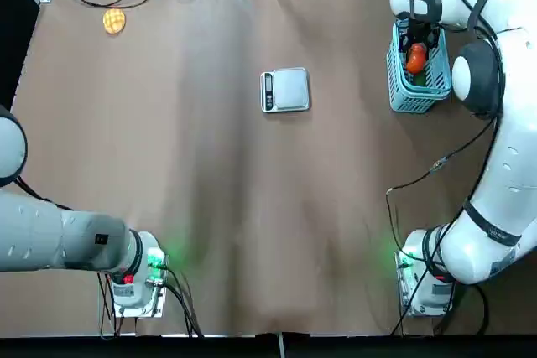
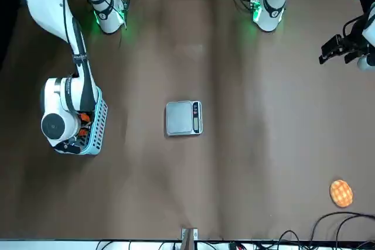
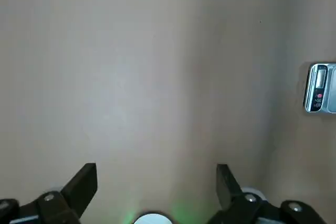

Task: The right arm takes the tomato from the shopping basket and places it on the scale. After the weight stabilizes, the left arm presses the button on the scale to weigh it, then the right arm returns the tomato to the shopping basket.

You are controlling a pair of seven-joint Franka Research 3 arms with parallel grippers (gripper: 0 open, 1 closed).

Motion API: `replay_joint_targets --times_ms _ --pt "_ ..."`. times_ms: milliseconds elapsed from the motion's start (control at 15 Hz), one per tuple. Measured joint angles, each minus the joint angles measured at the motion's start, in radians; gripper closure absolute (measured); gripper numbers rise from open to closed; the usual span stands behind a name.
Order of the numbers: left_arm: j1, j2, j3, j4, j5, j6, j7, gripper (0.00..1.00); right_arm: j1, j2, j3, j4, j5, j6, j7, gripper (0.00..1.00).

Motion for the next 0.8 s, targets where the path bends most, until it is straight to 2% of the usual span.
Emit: replay_joint_targets --times_ms 200,267,800 --pt "0.0 0.0 0.0 0.0 0.0 0.0 0.001 0.0 0.0 0.0 0.0 0.0 0.0 0.0 -0.001 0.23" --pt "0.0 0.0 0.0 0.0 0.0 0.0 0.001 0.0 0.0 0.0 0.0 0.0 0.0 0.0 -0.003 0.19" --pt "0.0 0.0 -0.002 0.0 0.0 -0.001 0.001 0.0 -0.005 -0.001 0.0 0.012 0.0 0.007 -0.039 0.14"
